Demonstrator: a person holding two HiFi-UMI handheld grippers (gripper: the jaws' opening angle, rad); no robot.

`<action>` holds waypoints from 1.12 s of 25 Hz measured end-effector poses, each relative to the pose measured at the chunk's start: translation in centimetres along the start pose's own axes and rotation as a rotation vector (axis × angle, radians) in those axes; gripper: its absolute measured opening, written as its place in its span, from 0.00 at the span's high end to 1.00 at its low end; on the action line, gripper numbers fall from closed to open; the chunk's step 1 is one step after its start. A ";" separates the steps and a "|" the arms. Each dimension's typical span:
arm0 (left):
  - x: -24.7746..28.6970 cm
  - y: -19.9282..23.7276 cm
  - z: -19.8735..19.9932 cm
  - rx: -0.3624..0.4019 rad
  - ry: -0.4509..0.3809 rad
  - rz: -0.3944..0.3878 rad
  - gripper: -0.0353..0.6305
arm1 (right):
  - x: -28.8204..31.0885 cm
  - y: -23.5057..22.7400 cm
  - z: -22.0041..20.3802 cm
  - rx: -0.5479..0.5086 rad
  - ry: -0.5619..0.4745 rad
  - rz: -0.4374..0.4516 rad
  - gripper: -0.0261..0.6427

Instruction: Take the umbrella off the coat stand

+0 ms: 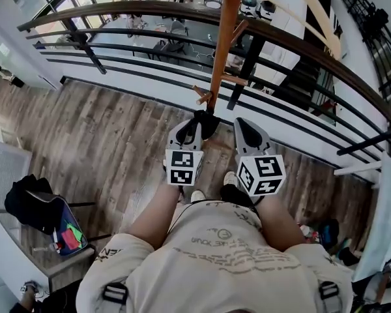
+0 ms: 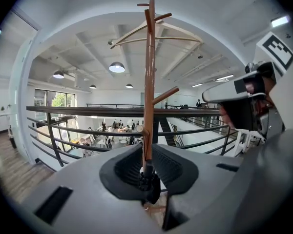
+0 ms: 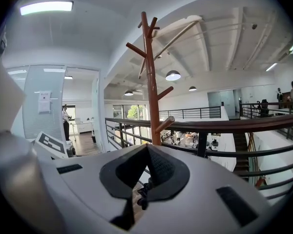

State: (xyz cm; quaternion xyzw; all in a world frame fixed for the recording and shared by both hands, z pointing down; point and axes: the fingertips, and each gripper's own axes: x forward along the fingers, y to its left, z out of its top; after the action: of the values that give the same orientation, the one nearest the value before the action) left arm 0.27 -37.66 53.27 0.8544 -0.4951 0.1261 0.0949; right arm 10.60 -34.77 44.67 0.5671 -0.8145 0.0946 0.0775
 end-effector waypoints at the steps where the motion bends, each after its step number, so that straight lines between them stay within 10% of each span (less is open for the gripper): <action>1: 0.4 0.2 -0.3 0.000 -0.007 0.018 0.89 | 0.3 -0.1 -0.1 0.003 0.004 0.001 0.96; 28: 13.2 -0.2 -5.2 0.008 0.030 0.106 0.82 | 0.1 -6.5 -2.3 0.040 0.087 -0.052 0.96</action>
State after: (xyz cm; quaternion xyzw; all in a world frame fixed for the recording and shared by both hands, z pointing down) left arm 6.14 -46.90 62.34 0.8254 -0.5376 0.1457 0.0920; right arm 16.76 -36.50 47.38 0.5848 -0.7933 0.1333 0.1039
